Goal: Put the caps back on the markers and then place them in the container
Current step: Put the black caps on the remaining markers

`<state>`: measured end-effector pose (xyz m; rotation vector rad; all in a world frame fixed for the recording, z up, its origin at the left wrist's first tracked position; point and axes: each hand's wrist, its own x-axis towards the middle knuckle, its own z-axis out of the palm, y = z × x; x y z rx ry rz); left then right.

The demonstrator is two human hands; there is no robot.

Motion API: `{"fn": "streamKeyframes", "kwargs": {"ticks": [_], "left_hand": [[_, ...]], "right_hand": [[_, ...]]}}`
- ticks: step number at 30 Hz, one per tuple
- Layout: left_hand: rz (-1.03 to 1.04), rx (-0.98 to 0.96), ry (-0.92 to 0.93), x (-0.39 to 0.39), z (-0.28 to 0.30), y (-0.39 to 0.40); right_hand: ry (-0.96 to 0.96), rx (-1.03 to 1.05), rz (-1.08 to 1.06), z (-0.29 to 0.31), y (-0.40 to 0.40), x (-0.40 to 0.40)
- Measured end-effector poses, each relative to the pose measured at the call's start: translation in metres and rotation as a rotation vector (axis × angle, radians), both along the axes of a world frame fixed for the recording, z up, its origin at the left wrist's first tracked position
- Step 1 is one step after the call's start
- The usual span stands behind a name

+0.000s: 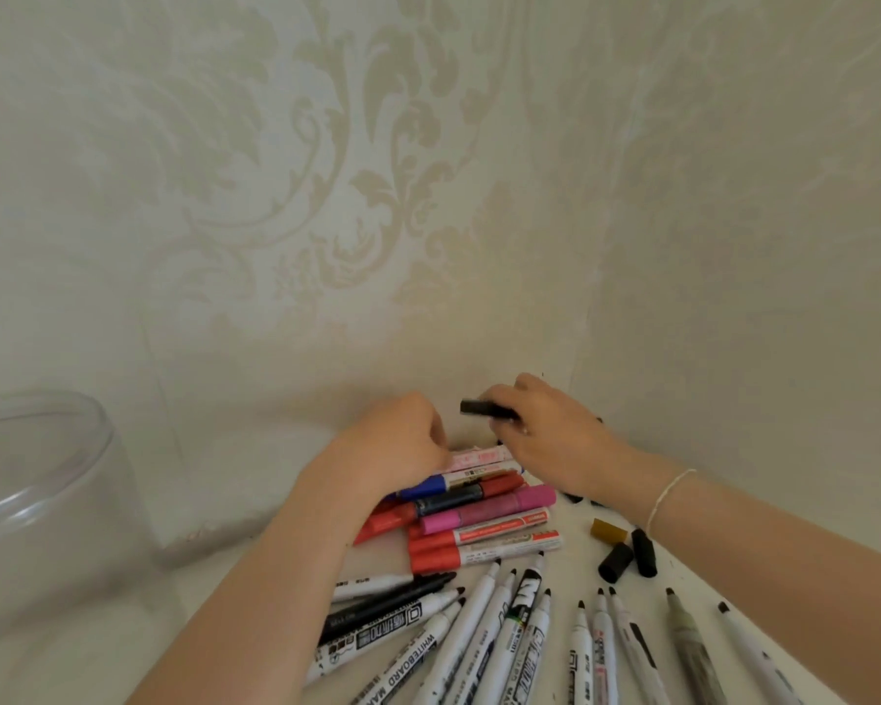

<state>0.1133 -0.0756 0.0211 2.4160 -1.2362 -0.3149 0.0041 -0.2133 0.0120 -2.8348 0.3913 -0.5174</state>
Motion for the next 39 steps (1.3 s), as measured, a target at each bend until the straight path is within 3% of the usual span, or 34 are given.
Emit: {"fn": "streamKeyframes", "kwargs": {"ticks": [2,4,8,12,15,17,20,24,26,29,34,39], "left_hand": [[0.058,0.047,-0.096,0.006,-0.002,0.002],[0.109,0.102,-0.158,0.009,-0.004,0.004],[0.193,0.193,-0.250,0.013,-0.003,0.008],[0.217,0.231,-0.251,0.014,-0.002,0.008],[0.200,0.217,-0.260,0.012,-0.004,0.004],[0.183,0.200,-0.275,0.010,-0.007,0.001],[0.161,0.157,-0.298,0.008,-0.009,0.000],[0.157,0.069,-0.303,0.009,-0.008,-0.001],[0.155,0.035,-0.289,0.009,-0.008,-0.001],[0.139,0.011,-0.272,0.006,-0.008,-0.003],[0.101,-0.001,-0.233,0.002,-0.008,-0.007],[0.093,-0.024,-0.224,0.002,-0.008,-0.005]], "right_hand": [[0.142,-0.103,0.002,-0.013,-0.004,0.008],[0.152,-0.152,0.045,-0.021,-0.004,0.016],[0.040,-0.117,0.158,-0.030,-0.002,0.027],[-0.094,-0.358,0.285,-0.039,0.002,0.041],[-0.212,-0.461,0.231,-0.047,0.005,0.048],[-0.232,-0.405,0.207,-0.051,0.008,0.048],[-0.200,-0.118,0.144,-0.047,0.011,0.043],[-0.331,0.240,-0.273,-0.026,-0.032,0.028],[-0.245,0.349,-0.412,-0.023,-0.059,0.015],[0.078,0.336,-0.390,-0.032,-0.075,-0.002],[0.326,0.088,-0.183,-0.045,-0.076,0.005],[0.474,-0.197,-0.228,-0.044,-0.076,0.019]]}}
